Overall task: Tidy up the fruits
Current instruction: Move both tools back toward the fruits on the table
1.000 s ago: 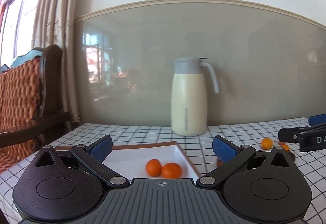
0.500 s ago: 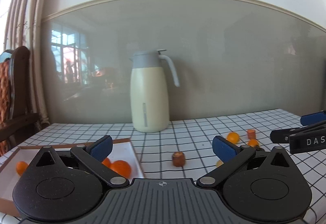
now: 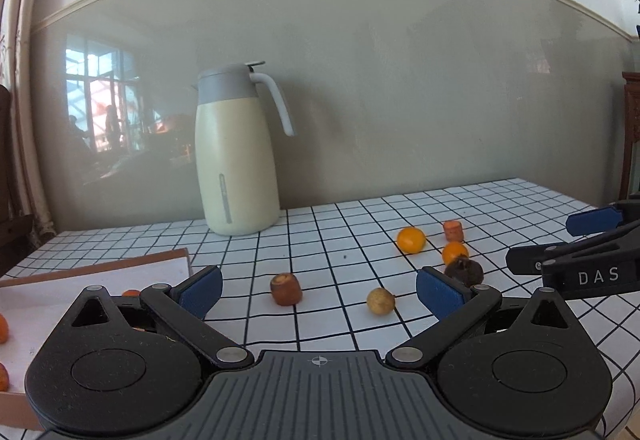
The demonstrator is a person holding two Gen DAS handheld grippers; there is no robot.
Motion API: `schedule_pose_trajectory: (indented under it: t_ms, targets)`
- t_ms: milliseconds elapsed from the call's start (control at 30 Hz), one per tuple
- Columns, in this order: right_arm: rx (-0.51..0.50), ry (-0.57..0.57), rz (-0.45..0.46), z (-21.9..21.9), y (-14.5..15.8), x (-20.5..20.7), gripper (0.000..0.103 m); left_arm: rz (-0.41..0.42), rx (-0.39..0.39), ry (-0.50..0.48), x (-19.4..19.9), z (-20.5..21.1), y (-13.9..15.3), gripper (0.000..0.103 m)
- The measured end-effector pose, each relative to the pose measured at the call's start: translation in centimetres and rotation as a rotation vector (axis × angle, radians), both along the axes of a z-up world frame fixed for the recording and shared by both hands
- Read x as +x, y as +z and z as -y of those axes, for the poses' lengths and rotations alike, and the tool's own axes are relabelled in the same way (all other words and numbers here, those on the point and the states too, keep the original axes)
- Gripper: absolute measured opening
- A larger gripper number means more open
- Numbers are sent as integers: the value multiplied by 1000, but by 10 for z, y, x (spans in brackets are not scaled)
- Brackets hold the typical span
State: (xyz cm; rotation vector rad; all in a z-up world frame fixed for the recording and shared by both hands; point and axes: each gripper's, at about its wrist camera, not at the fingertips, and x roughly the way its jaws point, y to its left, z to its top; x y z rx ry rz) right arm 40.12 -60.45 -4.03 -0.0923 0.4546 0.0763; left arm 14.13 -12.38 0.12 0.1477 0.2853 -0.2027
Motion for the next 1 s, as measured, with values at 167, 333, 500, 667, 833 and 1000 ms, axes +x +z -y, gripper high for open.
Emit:
schedule_pose_trajectory:
  t_ms: [167, 333, 500, 667, 833, 1000]
  targets:
    - [2, 6, -10, -2, -3, 8, 68, -10, 4, -11, 8, 6, -3, 103]
    - [-9, 12, -32, -4, -11, 19, 64, -37, 14, -20, 16, 10, -8, 96]
    - [-8, 10, -52, -3, -18, 27, 63, -72, 8, -11, 24, 13, -15, 91]
    - [-5, 8, -72, -4, -23, 37, 62, -90, 5, -12, 32, 17, -19, 91]
    - [-17, 15, -95, -9, -30, 49, 60, -108, 6, -12, 40, 20, -25, 91]
    - [-16, 23, -114, -11, -34, 61, 55, -121, 9, -14, 49, 25, -29, 91]
